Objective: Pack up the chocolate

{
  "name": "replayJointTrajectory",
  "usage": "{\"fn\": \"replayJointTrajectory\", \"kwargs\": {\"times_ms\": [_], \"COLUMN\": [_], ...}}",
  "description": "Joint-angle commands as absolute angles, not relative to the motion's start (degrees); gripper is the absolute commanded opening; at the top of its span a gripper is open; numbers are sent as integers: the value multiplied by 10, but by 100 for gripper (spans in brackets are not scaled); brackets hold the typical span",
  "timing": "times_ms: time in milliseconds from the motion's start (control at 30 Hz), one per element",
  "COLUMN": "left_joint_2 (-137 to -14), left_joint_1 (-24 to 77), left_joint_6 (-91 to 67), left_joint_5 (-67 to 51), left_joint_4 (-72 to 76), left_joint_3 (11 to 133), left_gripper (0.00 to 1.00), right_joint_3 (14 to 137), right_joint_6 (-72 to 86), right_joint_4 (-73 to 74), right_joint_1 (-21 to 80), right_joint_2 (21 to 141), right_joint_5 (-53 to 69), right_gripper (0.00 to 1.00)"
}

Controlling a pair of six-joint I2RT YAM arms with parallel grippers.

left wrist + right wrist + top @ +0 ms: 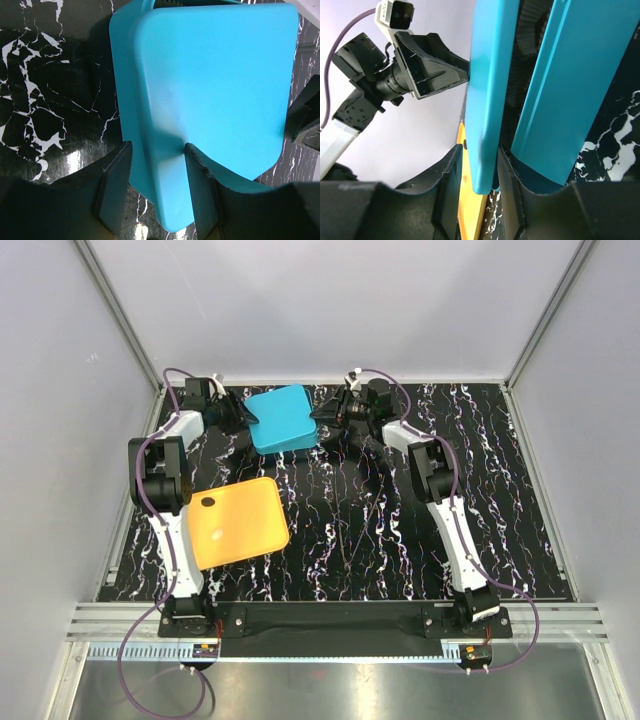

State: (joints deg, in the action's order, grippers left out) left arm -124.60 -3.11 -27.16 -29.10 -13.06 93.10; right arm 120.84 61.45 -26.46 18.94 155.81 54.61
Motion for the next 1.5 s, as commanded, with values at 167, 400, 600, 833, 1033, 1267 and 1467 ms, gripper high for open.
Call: {"fn": "replayJointTrajectory", "kwargs": {"times_ms": [167,400,600,833,1033,1267,1467], "left_joint_2": [-1269,-1279,-1290,-1286,-1271,-1270,-1290], "left_joint_1": [-33,-32,-28,-29,-29,-29,-29], "left_joint_6": [-276,-280,-280,-272,-260,-269,-264], "left_joint_5": [-314,-317,-318,-311,-289,-296,-295], "left_joint_4": [-100,-98,-102,-115,-132,-129,-135], "left_joint_3": [976,1003,1015,1026,1032,1051,1072], "left_gripper": [49,49,50,57,59,56,42], "right_joint_3": [1178,1187,1198,1210,1213,1216,1231], "right_joint_6": [491,437,409,403,406,410,411], "right_joint_4": [-170,-111,-84,-81,-91,-103,-103], "right_joint_1": [187,187,187,188,189,192,199], "right_joint_2": [1471,1457,1455,1463,1464,1466,1474], "right_joint_5": [479,447,418,420,425,425,426], "right_gripper": [43,47,52,53,52,53,54]}}
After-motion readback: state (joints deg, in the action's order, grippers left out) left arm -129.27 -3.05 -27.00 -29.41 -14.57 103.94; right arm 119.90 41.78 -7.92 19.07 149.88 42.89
